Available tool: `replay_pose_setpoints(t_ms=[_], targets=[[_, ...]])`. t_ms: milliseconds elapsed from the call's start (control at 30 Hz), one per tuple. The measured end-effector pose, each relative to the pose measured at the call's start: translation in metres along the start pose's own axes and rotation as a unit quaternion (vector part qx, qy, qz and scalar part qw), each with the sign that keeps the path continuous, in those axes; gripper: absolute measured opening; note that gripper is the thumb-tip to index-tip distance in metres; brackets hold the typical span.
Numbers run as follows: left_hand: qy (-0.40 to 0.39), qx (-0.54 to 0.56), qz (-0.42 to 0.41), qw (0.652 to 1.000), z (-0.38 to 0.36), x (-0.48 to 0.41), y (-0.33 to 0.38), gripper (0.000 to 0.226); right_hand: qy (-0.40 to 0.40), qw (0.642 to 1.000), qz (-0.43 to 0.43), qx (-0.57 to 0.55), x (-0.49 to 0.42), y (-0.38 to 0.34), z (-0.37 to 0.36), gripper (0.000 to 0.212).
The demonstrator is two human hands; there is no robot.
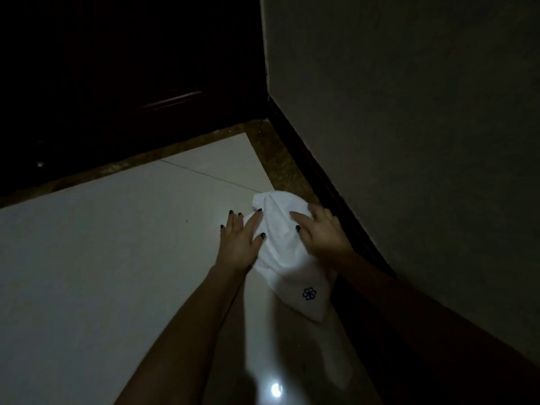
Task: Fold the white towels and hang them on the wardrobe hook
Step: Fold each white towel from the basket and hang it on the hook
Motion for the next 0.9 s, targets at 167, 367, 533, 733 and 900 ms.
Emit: replay_pose_setpoints(t_ms=[167,367,533,733,900], targets=[[0.054,0.08,-0.063,0.993,0.01,-0.01,0.008,0.041,-0.043,0.997,0.055,-0.024,-0.035,-0.029,0.004,0.049],[0.123,0.139,-0.094,0.978,0.045,-0.006,0.008,0.028,-0.099,0.992,0.074,0.003,-0.064,-0.064,-0.015,0.054],[0.137,0.1,-0.182,0.969,0.114,-0.012,0.015,0.039,-0.084,0.989,0.059,-0.11,-0.081,-0.081,0.023,0.034],[0.18,0.069,-0.157,0.969,0.244,-0.04,0.026,0.023,-0.005,0.979,0.084,-0.185,-0.126,-0.135,0.147,0.007],[0.254,0.098,-0.131,0.953,0.387,-0.049,0.042,0.009,0.032,0.957,0.114,-0.265,-0.16,-0.214,0.277,0.026]])
Point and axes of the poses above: each hand's wrist, its own x-axis away from the middle knuckle, its own z-axis out of the back of the hand, y = z × x, the point moved 7 cm from there along -x, towards the middle knuckle, and after that the axes turned 9 degrees about y, right-handed, at the moved point
